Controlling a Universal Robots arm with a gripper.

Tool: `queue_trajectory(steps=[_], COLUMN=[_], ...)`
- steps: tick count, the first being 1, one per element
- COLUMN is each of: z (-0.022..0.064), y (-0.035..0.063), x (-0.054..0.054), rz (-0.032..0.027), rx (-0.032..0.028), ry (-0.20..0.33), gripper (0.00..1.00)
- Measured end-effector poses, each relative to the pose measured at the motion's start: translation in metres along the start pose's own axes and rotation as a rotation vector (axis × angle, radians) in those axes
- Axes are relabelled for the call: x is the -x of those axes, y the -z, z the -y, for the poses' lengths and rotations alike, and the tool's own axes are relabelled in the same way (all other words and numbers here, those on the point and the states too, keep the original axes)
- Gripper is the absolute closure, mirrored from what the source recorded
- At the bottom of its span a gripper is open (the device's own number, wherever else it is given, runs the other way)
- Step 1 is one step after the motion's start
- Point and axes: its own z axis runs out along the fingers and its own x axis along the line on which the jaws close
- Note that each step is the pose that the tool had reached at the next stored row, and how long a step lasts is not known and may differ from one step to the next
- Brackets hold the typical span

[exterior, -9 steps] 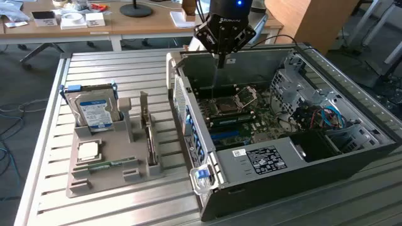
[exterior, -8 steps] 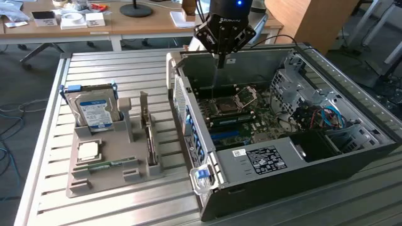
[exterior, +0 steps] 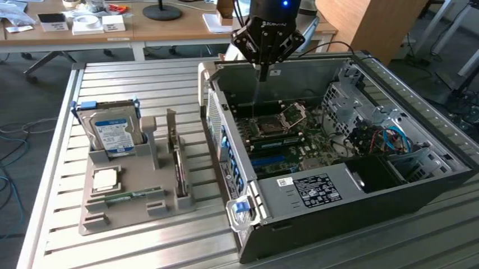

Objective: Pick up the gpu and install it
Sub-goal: 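Reach for the gpu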

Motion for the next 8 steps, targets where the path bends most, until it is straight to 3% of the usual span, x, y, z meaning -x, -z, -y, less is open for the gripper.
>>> queue_trajectory(steps=[8], z=[0.0002], y=[0.0], x=[-0.0027], rz=[0.0001], rx=[0.0001], ry=[0.0], gripper=[0.89])
